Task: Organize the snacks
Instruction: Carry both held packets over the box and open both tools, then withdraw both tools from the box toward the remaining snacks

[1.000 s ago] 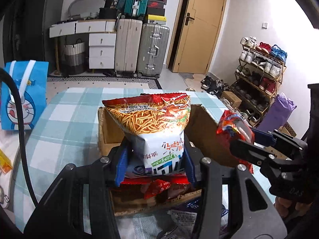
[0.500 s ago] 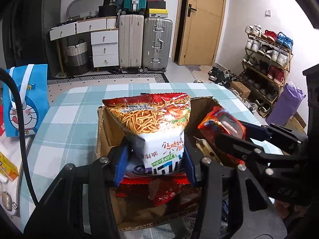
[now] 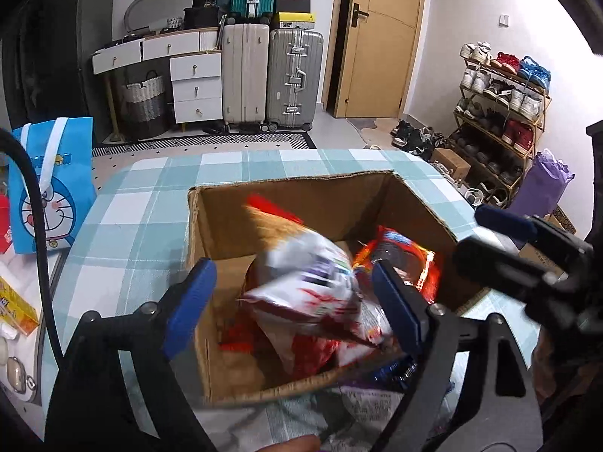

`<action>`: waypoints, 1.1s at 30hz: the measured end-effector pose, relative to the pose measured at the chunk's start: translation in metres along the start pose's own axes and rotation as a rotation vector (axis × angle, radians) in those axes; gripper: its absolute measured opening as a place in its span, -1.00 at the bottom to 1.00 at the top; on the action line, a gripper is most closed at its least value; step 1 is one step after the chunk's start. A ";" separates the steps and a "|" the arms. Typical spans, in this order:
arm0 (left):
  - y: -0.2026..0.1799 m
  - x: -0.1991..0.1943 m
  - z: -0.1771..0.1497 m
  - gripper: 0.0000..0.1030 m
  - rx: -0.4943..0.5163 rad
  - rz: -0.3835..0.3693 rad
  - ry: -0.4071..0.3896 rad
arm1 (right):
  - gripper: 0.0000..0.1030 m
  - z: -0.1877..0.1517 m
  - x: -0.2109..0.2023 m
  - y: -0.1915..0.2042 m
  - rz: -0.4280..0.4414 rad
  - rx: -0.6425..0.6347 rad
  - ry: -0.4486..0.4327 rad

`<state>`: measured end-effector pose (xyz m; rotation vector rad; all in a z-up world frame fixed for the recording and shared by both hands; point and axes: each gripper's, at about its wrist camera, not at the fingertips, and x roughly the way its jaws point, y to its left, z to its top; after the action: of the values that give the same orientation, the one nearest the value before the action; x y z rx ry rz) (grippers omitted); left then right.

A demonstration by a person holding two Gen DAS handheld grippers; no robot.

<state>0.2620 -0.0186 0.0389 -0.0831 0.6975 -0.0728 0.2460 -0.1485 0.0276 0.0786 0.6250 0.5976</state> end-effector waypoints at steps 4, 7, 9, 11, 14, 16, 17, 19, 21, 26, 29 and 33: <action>0.001 -0.020 -0.009 0.98 -0.003 -0.020 -0.027 | 0.99 -0.003 -0.024 -0.004 -0.001 0.024 -0.026; 0.004 -0.038 -0.017 0.98 0.000 -0.023 -0.051 | 0.99 -0.008 -0.037 -0.005 0.005 0.022 -0.016; 0.007 -0.050 -0.024 0.98 -0.009 -0.027 -0.055 | 0.99 -0.013 -0.045 -0.005 0.004 0.014 -0.013; 0.009 -0.061 -0.034 0.98 -0.009 -0.031 -0.055 | 0.99 -0.019 -0.053 -0.003 -0.010 0.000 -0.008; 0.010 -0.081 -0.051 0.98 -0.014 -0.024 -0.060 | 0.99 -0.028 -0.061 0.001 -0.044 -0.020 0.005; 0.012 -0.091 -0.062 0.98 -0.023 -0.024 -0.058 | 0.99 -0.037 -0.067 0.005 -0.060 -0.027 0.012; 0.013 -0.095 -0.067 0.98 -0.027 -0.024 -0.052 | 0.99 -0.041 -0.070 0.006 -0.063 -0.027 0.015; 0.013 -0.103 -0.073 0.98 -0.025 -0.017 -0.050 | 0.99 -0.049 -0.074 0.008 -0.064 -0.026 0.026; 0.014 -0.112 -0.082 0.98 -0.031 -0.013 -0.050 | 0.99 -0.056 -0.076 0.010 -0.061 -0.033 0.043; 0.012 -0.118 -0.108 0.98 -0.033 -0.038 0.009 | 0.99 -0.073 -0.082 0.013 -0.072 -0.040 0.060; 0.008 -0.118 -0.124 0.98 -0.029 -0.047 0.023 | 0.99 -0.085 -0.086 0.012 -0.076 -0.026 0.069; 0.004 -0.121 -0.139 0.98 -0.026 -0.040 0.045 | 0.99 -0.093 -0.092 0.012 -0.102 -0.025 0.075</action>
<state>0.0797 -0.0102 0.0097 -0.1203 0.7423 -0.1047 0.1269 -0.1989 0.0038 0.0012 0.6899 0.5111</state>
